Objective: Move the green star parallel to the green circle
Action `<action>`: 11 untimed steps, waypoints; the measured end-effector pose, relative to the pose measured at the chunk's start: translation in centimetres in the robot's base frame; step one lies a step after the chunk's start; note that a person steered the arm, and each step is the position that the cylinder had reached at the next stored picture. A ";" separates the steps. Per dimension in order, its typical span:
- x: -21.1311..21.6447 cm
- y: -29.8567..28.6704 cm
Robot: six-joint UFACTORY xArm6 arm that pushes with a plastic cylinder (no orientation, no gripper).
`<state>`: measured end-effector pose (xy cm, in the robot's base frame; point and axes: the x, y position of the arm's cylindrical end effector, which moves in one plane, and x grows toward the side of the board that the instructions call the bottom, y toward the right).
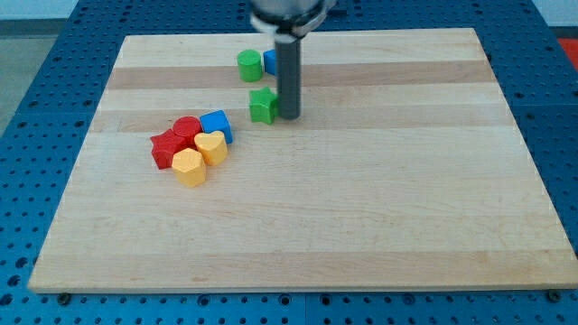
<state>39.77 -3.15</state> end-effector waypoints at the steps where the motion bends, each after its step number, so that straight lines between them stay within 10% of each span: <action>1: 2.1 -0.7; 4: -6.4 2.0; 11: -5.8 -1.5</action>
<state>33.95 -4.67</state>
